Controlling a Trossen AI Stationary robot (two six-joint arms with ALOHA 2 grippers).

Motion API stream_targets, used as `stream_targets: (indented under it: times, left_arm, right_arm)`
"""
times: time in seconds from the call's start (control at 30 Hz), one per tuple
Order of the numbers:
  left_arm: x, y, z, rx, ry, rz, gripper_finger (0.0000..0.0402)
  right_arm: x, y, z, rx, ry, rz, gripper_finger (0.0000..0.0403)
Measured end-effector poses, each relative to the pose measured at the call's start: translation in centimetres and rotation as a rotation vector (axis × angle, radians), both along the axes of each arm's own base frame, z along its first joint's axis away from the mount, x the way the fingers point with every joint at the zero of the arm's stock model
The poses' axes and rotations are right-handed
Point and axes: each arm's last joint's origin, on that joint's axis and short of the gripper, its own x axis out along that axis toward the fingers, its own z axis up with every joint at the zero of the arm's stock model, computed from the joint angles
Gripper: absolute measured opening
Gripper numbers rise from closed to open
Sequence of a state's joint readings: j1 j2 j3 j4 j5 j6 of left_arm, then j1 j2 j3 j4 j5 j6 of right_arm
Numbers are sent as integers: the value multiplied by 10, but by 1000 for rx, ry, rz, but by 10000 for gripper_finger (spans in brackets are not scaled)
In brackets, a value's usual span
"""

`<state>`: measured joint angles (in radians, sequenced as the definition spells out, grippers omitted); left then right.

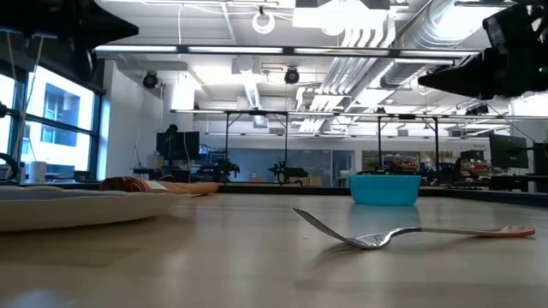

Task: Set table place
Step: Move the purple plate to the center of the table

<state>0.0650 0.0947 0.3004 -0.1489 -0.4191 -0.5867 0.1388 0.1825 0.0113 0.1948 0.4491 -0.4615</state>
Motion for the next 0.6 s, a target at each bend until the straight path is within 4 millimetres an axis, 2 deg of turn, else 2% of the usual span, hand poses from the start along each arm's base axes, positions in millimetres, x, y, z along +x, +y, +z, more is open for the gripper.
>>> stream_targets:
  times: [0.07,0.13,0.27,0.33,0.47,0.53,0.6]
  left_arm:
    - [2,1,0,4,10,16,0]
    - [5,1,-1,2,29,20,0]
    - [12,1,-4,-22,56,19,0]
    - [14,1,-5,-32,73,19,0]
    - [19,2,-8,-52,100,20,0]
    - [21,2,-9,-53,113,20,0]
    - [23,2,-10,-54,127,21,0]
  right_arm:
    - [0,-1,0,-157,50,-36,0]
    - [-1,-2,2,-243,72,-69,0]
    - [-1,-3,6,-167,-2,-63,0]
    - [-2,-3,14,29,-145,-53,0]
    - [-7,-4,33,681,-570,57,0]
    - [-9,-4,37,881,-678,117,0]
    - [-9,-5,38,974,-720,129,0]
